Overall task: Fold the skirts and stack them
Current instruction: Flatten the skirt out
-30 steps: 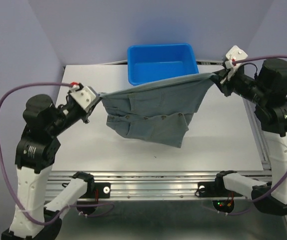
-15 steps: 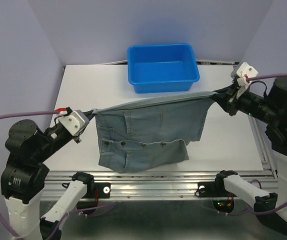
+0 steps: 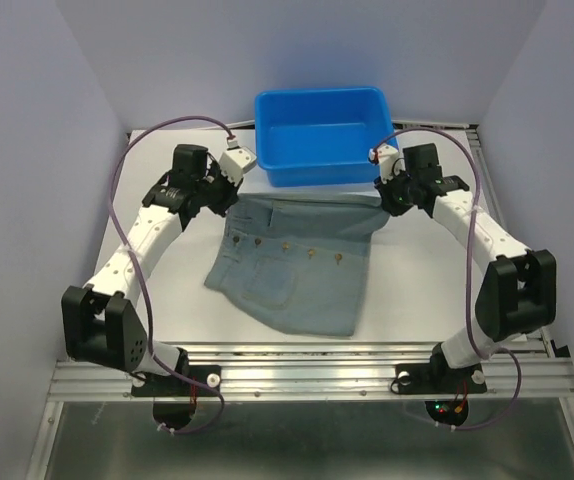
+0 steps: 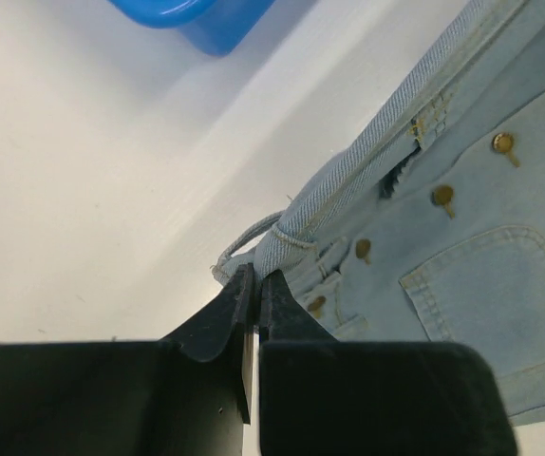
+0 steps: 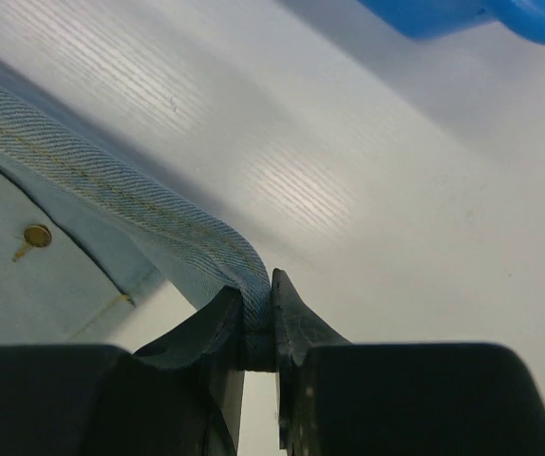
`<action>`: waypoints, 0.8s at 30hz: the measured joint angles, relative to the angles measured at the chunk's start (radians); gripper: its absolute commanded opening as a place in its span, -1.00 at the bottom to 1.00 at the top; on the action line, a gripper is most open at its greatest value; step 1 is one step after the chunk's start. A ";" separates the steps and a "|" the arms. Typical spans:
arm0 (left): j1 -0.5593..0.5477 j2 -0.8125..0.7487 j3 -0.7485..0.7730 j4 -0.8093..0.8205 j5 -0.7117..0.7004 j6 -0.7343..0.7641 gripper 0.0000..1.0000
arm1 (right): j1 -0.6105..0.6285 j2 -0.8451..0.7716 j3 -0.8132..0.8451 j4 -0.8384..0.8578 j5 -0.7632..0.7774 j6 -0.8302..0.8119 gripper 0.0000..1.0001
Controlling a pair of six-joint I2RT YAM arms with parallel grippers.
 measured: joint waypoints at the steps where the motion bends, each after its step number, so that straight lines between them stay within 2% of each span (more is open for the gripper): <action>1: 0.000 0.032 0.000 0.019 -0.008 0.001 -1.00 | 0.000 0.012 0.000 0.012 0.006 0.000 -0.99; 4: 0.001 0.032 -0.002 0.057 -0.020 0.001 -1.00 | 0.000 0.007 0.015 0.035 0.012 0.000 -0.99; 7: 0.004 -0.032 -0.002 0.087 -0.028 0.001 -1.00 | 0.000 -0.006 0.091 0.031 0.010 0.008 -0.99; 13: 0.008 -0.233 0.023 0.069 -0.029 -0.012 -1.00 | 0.000 -0.103 0.284 -0.056 -0.040 0.037 -0.99; 17: 0.008 -0.367 0.055 0.029 -0.029 -0.030 -1.00 | 0.000 -0.251 0.375 -0.163 -0.132 0.026 -0.99; 24: 0.008 -0.633 0.066 -0.069 0.042 -0.056 -1.00 | 0.000 -0.557 0.389 -0.329 -0.302 -0.010 -0.99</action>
